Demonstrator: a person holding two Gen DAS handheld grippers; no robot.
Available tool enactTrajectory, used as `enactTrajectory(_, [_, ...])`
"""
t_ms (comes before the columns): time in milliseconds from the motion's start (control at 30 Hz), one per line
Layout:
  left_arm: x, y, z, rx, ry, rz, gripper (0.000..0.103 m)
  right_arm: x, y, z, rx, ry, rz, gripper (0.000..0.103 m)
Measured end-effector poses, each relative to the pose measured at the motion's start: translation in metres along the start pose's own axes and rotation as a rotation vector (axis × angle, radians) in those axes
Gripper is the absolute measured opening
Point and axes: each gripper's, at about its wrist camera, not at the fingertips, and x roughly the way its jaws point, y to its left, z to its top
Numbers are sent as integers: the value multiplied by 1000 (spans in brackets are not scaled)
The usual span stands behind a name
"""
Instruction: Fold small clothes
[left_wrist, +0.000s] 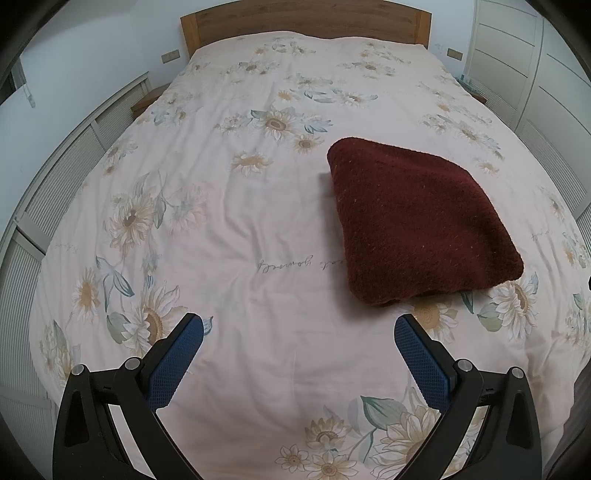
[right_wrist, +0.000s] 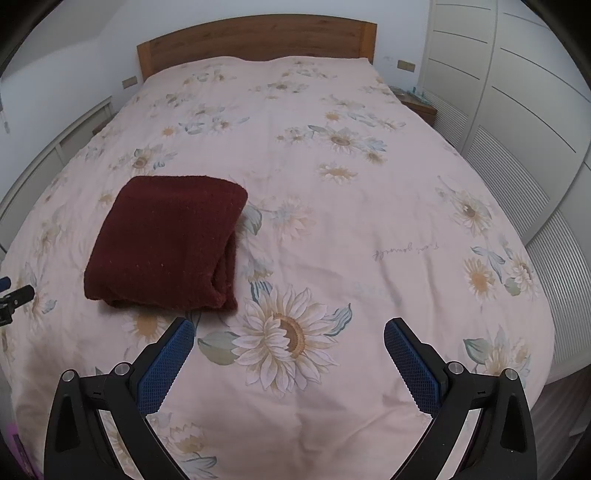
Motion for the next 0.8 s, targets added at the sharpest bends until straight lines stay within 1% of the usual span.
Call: enactTrajectory(800, [2,4,-8,14,19,-1,102,6,-5,-5,-1,29,-14,103])
